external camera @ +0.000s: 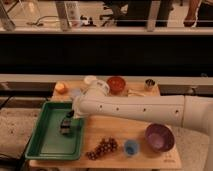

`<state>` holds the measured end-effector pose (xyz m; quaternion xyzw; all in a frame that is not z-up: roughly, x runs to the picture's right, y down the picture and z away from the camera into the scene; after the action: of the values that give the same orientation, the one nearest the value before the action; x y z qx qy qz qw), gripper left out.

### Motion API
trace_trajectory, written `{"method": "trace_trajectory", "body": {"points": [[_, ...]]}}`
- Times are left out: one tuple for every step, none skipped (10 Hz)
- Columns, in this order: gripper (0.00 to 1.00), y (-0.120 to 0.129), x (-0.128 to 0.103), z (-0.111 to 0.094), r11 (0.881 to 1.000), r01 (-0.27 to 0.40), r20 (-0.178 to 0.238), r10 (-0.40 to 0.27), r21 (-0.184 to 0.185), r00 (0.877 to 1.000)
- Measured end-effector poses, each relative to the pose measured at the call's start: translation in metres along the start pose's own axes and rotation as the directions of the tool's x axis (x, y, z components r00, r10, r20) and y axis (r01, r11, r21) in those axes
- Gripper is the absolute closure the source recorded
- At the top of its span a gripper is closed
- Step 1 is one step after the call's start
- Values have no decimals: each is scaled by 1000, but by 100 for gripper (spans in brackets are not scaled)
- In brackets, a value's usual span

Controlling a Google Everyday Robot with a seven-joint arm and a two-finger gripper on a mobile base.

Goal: Wipe tray with brush

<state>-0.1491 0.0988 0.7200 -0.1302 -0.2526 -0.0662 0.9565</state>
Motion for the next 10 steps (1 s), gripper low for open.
{"method": "trace_trajectory", "body": {"points": [[100,-5,7,-2,1000,3,-10,-3,20,1000],[100,-12,16,-6,999,2,-22,-1,42,1000],[100,-17,23,-8,999,2,-33,0,54,999],[100,-23,29,-11,998,8,-47,-5,67,999],[100,-27,34,-12,997,7,-60,-3,74,998],[100,-33,42,-14,997,4,-75,2,81,997],[100,-39,46,-13,996,8,-82,0,86,997],[100,-45,47,-9,996,14,-85,-7,89,996],[100,-50,47,-6,996,20,-86,-12,92,996],[100,-54,45,-3,995,25,-85,-17,94,996]]}}
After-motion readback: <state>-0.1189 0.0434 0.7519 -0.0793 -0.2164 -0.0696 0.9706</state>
